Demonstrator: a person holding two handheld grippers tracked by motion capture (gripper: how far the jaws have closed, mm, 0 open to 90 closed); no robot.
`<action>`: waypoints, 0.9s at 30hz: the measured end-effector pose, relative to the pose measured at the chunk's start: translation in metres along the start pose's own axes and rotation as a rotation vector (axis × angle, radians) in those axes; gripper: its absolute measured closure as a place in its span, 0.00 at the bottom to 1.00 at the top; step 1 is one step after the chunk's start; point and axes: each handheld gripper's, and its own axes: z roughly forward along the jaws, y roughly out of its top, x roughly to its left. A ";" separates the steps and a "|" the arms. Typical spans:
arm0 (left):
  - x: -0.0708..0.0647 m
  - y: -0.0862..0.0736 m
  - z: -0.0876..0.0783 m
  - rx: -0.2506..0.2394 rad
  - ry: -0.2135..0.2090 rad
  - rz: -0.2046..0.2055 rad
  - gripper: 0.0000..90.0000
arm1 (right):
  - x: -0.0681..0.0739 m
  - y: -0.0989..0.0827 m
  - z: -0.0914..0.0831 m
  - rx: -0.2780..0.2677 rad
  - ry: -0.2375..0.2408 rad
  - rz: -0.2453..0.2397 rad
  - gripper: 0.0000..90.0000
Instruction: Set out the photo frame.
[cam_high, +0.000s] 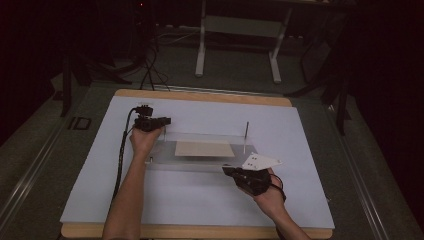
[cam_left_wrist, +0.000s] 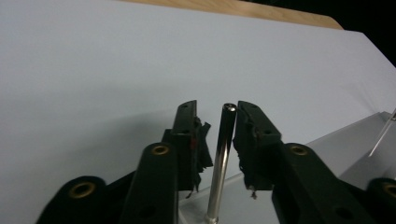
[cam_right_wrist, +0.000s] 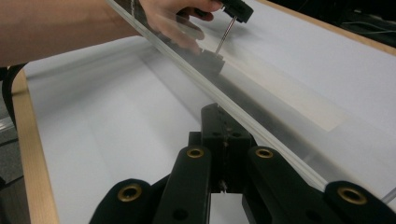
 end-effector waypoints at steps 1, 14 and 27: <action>0.001 -0.001 -0.002 -0.006 -0.010 0.004 0.76 | 0.000 0.001 0.000 -0.002 -0.002 0.002 1.00; 0.005 -0.017 -0.025 -0.083 -0.051 0.016 0.70 | -0.003 0.007 -0.001 -0.015 -0.008 0.003 1.00; 0.003 -0.029 -0.050 -0.068 -0.043 0.089 0.67 | -0.007 0.014 -0.002 -0.030 -0.021 0.011 1.00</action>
